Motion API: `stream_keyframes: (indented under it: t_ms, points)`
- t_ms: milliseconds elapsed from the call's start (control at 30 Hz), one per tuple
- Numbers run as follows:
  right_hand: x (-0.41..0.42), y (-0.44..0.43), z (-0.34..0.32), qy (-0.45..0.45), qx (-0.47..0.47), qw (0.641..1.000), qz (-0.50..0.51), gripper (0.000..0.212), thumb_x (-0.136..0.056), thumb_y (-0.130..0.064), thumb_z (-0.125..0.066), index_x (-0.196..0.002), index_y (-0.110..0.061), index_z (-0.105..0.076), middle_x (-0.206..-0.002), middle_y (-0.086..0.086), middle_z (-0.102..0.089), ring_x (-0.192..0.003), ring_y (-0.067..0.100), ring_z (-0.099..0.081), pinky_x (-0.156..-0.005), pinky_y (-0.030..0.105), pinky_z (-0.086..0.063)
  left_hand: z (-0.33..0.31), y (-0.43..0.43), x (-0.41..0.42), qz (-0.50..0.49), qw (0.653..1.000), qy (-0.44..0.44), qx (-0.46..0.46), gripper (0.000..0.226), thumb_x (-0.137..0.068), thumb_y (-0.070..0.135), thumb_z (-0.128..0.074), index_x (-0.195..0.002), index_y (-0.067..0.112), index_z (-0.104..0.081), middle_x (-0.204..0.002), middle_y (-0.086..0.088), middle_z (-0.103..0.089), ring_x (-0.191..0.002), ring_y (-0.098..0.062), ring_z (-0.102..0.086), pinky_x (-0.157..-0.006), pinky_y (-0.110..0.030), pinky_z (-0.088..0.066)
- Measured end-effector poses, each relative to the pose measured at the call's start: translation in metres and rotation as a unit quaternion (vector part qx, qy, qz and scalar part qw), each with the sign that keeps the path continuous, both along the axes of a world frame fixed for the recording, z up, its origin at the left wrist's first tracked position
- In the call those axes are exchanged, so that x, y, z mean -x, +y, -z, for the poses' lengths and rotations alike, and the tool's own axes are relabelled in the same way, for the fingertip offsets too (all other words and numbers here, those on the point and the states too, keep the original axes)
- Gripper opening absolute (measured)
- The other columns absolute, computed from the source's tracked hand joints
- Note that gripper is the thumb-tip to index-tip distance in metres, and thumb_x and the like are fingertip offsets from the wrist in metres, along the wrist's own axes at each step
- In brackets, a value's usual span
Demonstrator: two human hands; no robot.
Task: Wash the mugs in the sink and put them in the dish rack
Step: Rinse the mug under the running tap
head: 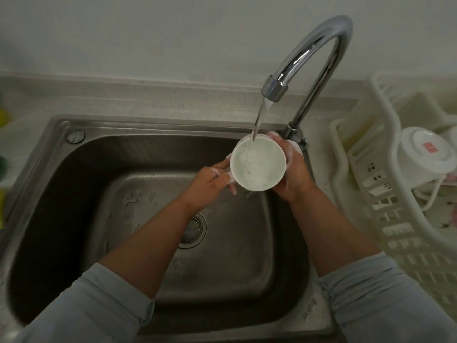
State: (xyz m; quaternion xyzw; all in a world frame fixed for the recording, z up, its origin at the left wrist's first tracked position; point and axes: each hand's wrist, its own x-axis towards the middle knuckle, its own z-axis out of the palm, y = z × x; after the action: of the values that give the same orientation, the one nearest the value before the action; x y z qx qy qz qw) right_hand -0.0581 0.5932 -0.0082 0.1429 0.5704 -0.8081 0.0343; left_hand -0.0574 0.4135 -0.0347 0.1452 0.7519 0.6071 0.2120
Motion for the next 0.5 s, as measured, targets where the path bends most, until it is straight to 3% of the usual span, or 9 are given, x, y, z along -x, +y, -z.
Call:
stream_keyframes:
  t_ms: [67,133,233,300,400,500]
  points:
    - [-0.001,0.0,-0.003,-0.005,-0.026,1.0,0.014,0.02,-0.098,-0.025,-0.042,-0.096,-0.015,-0.058,-0.094,0.002,-0.065,-0.091,0.021,-0.062,-0.08,0.041,-0.054,0.002,0.004,-0.001,-0.025,0.999,-0.019,-0.014,0.043,-0.092,0.013,-0.05,-0.051,0.016,-0.065,-0.125,-0.004,-0.061,-0.111,-0.015,-0.059,-0.094,-0.037,-0.047]
    - [0.0,-0.001,-0.006,-0.037,-0.052,0.997,0.052,0.02,-0.097,-0.028,-0.046,-0.101,-0.014,-0.059,-0.1,0.004,-0.064,-0.098,0.025,-0.061,-0.082,0.043,-0.053,0.002,0.008,-0.002,-0.047,0.998,-0.039,-0.033,0.045,-0.093,0.007,-0.047,-0.05,0.009,-0.059,-0.092,0.007,-0.07,-0.087,-0.008,-0.062,-0.083,-0.032,-0.047]
    - [0.001,0.001,-0.004,-0.092,-0.103,0.986,0.093,0.02,-0.093,-0.039,-0.05,-0.103,-0.024,-0.061,-0.111,0.004,-0.062,-0.104,0.027,-0.061,-0.086,0.048,-0.053,0.005,0.014,-0.002,-0.055,0.994,-0.079,-0.054,0.045,-0.091,0.004,-0.045,-0.046,0.008,-0.05,-0.055,0.007,-0.061,-0.067,-0.007,-0.061,-0.077,-0.029,-0.048]
    - [-0.001,0.001,-0.002,-0.111,-0.152,0.977,0.101,0.023,-0.092,-0.047,-0.049,-0.104,-0.031,-0.06,-0.114,0.003,-0.061,-0.104,0.024,-0.059,-0.091,0.053,-0.05,0.006,0.018,-0.004,-0.056,0.99,-0.111,-0.07,0.047,-0.092,-0.003,-0.042,-0.046,0.006,-0.047,-0.055,0.005,-0.062,-0.066,-0.003,-0.065,-0.08,-0.028,-0.055]
    - [-0.006,0.005,0.001,-0.127,-0.244,0.958,0.087,0.039,-0.093,-0.052,-0.042,-0.12,-0.027,-0.055,-0.12,0.003,-0.059,-0.107,0.022,-0.056,-0.098,0.046,-0.043,0.008,0.021,-0.01,-0.061,0.98,-0.172,-0.081,0.028,-0.098,0.0,-0.038,-0.075,-0.002,-0.053,-0.078,0.004,-0.066,-0.072,-0.002,-0.068,-0.067,-0.017,-0.054]
    - [-0.011,0.01,0.002,-0.121,-0.319,0.94,0.033,0.033,-0.095,-0.053,-0.034,-0.11,-0.032,-0.055,-0.119,0.005,-0.059,-0.105,0.021,-0.055,-0.094,0.04,-0.042,0.014,0.021,-0.014,-0.051,0.964,-0.235,-0.113,0.02,-0.098,0.007,-0.041,-0.1,0.007,-0.062,-0.093,-0.002,-0.073,-0.094,-0.017,-0.069,-0.078,-0.028,-0.057]
